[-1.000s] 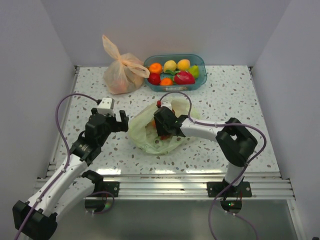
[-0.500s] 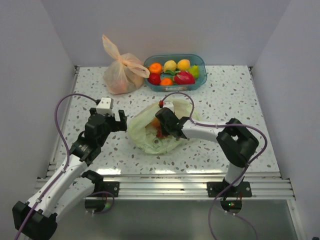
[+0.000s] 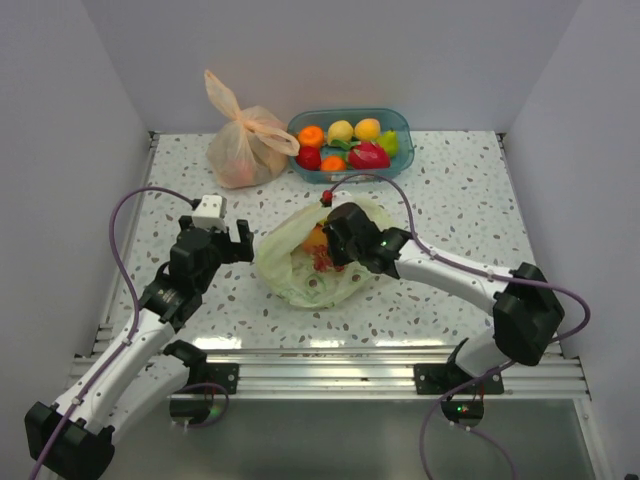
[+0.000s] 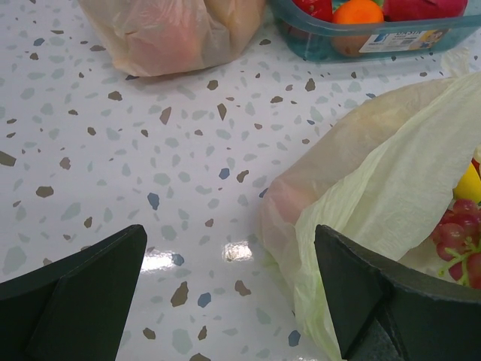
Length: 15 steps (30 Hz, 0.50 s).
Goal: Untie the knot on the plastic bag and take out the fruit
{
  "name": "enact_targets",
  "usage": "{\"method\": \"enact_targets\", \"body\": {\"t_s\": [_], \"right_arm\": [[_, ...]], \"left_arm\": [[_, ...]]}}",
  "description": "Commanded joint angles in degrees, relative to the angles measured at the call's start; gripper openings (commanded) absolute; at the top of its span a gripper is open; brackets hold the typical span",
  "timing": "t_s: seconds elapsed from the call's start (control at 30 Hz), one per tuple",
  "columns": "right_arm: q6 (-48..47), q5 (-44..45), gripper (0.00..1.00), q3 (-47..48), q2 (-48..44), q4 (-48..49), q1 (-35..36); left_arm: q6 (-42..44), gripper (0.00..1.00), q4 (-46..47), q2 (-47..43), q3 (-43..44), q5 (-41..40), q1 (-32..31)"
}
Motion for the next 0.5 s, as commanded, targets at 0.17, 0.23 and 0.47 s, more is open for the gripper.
{"method": "enact_targets", "body": {"t_s": [0.17,0.23,0.47], "right_arm": [[-10.23,-6.84,0.0,16.94,-6.62,-11.5,0.12],[-12.68,-6.67,0.0,20.55,-6.71,-14.75,0.03],[-21.47,-2.72,0.0,37.77,-0.92,-19.77,-3.12]], "left_arm": [[0.62,1.0,2.48,-0.62,0.59,-1.43,0.5],[0.62,1.0,2.48,-0.62,0.59,-1.26,0.5],[0.44,1.0,2.57,-0.53,0.68,-1.08,0.5]]}}
